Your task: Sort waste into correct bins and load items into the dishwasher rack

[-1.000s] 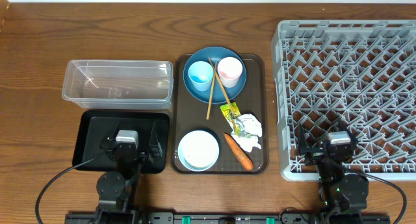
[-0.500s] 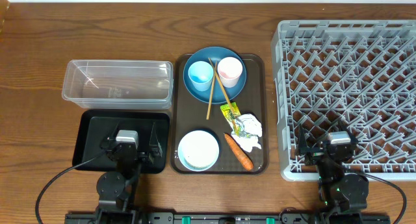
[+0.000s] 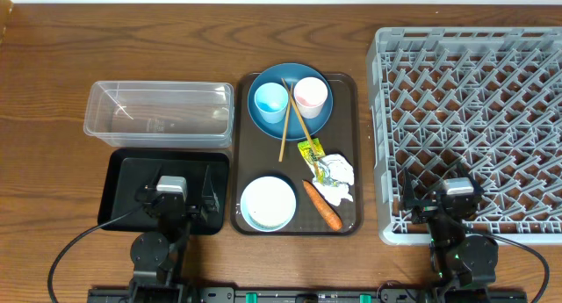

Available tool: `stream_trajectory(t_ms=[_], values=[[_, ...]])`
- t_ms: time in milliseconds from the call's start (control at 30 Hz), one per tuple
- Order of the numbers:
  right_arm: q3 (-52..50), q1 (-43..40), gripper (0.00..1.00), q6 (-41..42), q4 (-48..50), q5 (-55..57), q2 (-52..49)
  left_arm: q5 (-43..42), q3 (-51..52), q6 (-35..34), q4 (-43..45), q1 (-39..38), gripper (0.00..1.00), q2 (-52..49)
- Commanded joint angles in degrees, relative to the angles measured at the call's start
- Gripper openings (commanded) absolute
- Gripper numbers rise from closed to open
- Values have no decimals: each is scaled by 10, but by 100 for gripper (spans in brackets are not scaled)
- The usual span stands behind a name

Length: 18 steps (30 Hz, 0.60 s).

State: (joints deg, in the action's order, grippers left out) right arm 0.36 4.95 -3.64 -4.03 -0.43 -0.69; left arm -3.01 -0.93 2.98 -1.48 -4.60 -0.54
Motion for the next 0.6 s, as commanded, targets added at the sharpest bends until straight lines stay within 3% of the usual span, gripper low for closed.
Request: stream_trajectory(t_ms=[0, 567], values=[[-1, 3, 99, -7, -2, 0, 4, 3, 7, 1, -24, 0, 96, 3], [-1, 3, 99, -7, -2, 0, 4, -24, 7, -4, -21, 0, 96, 2]])
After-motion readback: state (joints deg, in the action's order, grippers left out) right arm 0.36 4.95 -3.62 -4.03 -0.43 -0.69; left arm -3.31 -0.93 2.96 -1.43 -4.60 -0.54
